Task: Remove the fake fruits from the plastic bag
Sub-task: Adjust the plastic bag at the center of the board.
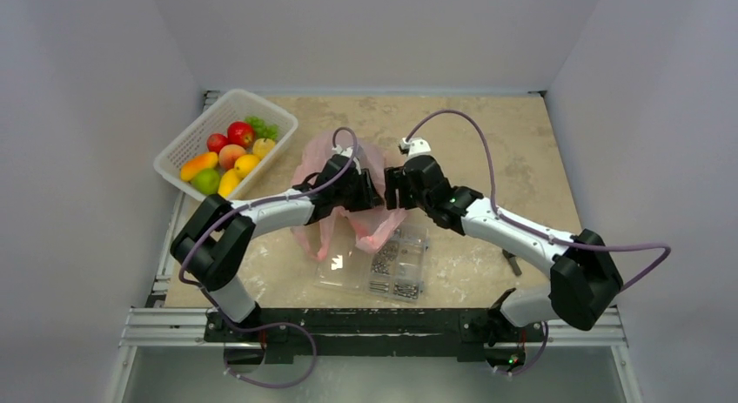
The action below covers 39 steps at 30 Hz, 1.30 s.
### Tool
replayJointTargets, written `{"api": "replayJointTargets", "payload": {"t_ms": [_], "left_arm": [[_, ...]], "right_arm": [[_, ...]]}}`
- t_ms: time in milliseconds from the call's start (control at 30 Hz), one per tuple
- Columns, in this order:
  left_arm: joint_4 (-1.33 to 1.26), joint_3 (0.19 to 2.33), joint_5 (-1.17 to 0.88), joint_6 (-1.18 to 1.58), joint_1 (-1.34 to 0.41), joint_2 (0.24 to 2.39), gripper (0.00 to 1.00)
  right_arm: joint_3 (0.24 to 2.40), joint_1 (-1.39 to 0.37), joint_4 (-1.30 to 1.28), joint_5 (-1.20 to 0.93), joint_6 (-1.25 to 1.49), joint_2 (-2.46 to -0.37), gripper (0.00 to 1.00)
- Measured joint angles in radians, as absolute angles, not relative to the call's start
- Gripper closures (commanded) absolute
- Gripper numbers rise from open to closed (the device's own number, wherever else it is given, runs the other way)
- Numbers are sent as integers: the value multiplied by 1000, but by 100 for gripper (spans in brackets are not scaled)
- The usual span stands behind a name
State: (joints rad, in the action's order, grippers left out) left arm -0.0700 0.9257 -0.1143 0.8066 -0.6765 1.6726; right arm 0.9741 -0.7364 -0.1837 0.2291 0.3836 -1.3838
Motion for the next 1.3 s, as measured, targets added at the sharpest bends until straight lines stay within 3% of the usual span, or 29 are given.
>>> {"api": "replayJointTargets", "payload": {"t_ms": [67, 100, 167, 200, 233, 400, 500, 600, 733, 833, 1033, 1300], "left_arm": [[-88, 927, -128, 813, -662, 1673, 56], [-91, 929, -132, 817, -656, 1673, 53], [-102, 938, -145, 825, -641, 1673, 44], [-104, 939, -146, 825, -637, 1673, 41], [-111, 941, -149, 831, -632, 1672, 38], [-155, 941, -150, 907, -615, 1671, 33], [-207, 937, -149, 982, -613, 1671, 46], [-289, 913, -135, 1045, -614, 1668, 48], [-327, 849, -93, 1074, -618, 1625, 32], [-284, 839, -70, 1045, -612, 1573, 30], [-47, 1095, -103, 819, -503, 1625, 27], [205, 1331, 75, 510, -424, 1555, 24]], "right_arm": [[932, -736, -188, 274, 393, -1385, 37], [916, -736, -193, 289, 397, -1389, 46], [900, -736, -197, 303, 395, -1399, 83], [895, -736, -192, 303, 392, -1402, 95], [891, -736, -188, 299, 387, -1402, 100], [891, -736, -147, 261, 369, -1394, 100], [886, -736, -126, 226, 361, -1356, 100], [886, -736, -110, 213, 363, -1302, 100], [892, -736, -89, 192, 365, -1267, 100], [909, -736, -92, 186, 347, -1268, 100], [899, -736, -79, 139, 271, -1225, 100], [836, -736, -58, 153, 234, -1182, 100]]}}
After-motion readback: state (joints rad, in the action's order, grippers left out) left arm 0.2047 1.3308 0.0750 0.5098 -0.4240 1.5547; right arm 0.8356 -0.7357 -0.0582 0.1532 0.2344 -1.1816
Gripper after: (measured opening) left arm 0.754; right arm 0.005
